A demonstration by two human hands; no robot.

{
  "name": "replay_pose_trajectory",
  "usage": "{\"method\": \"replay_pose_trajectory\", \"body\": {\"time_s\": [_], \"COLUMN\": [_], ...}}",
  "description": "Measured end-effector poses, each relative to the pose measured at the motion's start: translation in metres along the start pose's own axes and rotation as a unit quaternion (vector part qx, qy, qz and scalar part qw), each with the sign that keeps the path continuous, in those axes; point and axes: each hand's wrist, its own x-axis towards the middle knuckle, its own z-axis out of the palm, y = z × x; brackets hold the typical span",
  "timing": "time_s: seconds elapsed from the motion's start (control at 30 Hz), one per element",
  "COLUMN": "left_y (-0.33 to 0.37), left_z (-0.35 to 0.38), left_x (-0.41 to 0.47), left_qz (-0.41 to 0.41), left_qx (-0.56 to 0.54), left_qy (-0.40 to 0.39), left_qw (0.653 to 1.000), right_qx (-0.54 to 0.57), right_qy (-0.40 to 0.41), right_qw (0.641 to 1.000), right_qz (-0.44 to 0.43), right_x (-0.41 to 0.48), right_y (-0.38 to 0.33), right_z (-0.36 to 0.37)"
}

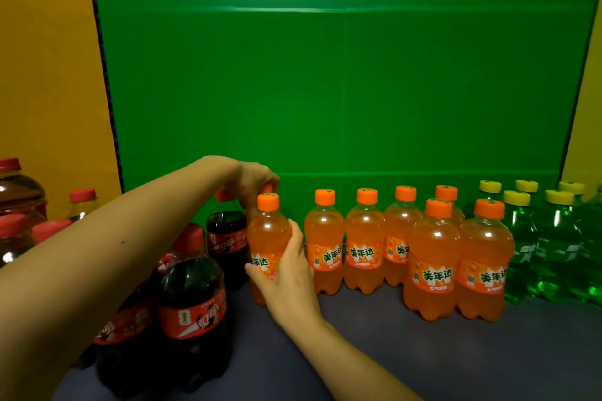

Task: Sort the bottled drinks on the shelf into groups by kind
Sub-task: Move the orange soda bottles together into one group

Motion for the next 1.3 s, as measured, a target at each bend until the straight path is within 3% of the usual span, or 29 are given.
{"method": "replay_pose_trajectory", "body": {"time_s": [0.2, 0.57, 0.83, 1.03, 1.23, 1.3], "left_y": [0.007, 0.051, 0.119, 0.146, 0.158, 0.157], "left_z": [-0.010, -0.054, -0.026, 0.020, 0.061, 0.072], "left_x": [-0.014, -0.096, -0.121, -0.113, -0.100, -0.096], "left_qz": [0.008, 0.004, -0.060, -0.108, -0.126, -0.122], "left_qx": [-0.090, -0.190, -0.218, -0.205, -0.261, -0.304], "left_qy": [0.044, 0.297, 0.327, 0.309, 0.325, 0.352], "left_qw": [0.995, 0.936, 0.918, 0.922, 0.900, 0.877], "right_qx": [0.058, 0.138, 0.112, 0.019, -0.062, -0.078], "right_qy": [0.004, 0.037, 0.003, 0.043, 0.082, 0.086], "right_qw": [0.998, 0.990, 0.993, 0.998, 0.994, 0.992], "right_qz": [-0.019, 0.003, 0.043, 0.042, 0.046, 0.042], "right_x": [-0.013, -0.037, -0.054, -0.068, -0.077, -0.077], "right_y": [-0.006, 0.017, 0.047, 0.045, 0.044, 0.046], "right_z": [-0.019, -0.104, -0.133, -0.133, -0.139, -0.138]}}
